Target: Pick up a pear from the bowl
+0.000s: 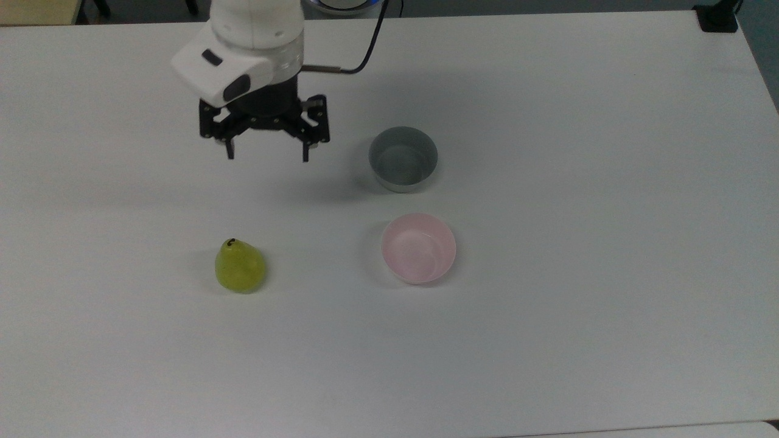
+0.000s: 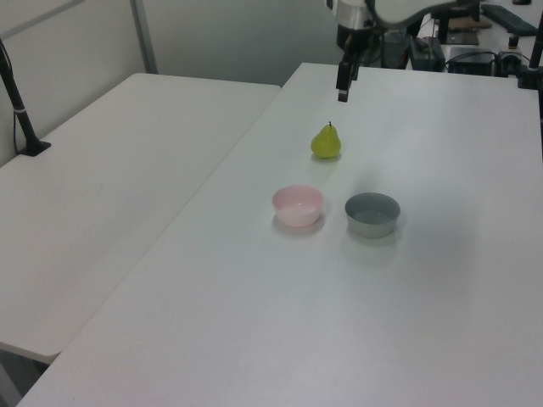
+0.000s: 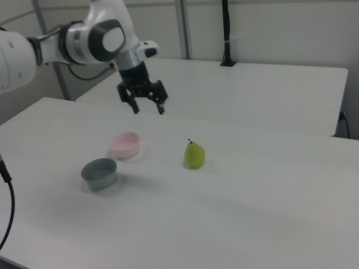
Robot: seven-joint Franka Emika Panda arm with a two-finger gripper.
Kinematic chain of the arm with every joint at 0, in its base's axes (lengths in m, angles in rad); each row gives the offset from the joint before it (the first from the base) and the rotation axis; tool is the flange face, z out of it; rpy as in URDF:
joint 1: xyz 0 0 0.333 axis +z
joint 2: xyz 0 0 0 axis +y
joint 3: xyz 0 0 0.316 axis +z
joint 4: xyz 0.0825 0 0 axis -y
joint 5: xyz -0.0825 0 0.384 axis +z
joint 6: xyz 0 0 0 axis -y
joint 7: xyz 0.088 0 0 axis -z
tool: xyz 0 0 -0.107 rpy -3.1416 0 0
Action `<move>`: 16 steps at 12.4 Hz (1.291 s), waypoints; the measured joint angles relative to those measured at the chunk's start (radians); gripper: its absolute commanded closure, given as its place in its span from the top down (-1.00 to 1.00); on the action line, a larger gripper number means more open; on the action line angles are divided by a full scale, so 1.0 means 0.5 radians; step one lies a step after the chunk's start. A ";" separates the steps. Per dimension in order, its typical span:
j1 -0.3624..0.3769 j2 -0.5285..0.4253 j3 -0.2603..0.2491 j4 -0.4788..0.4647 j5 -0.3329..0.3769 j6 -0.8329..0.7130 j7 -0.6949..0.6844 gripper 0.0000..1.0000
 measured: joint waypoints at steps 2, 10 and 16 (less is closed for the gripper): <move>0.066 -0.137 0.001 -0.045 0.046 -0.188 0.050 1.00; 0.091 -0.552 -0.015 -0.330 0.058 -0.452 0.156 1.00; 0.088 -0.552 -0.027 -0.334 0.078 -0.452 0.158 1.00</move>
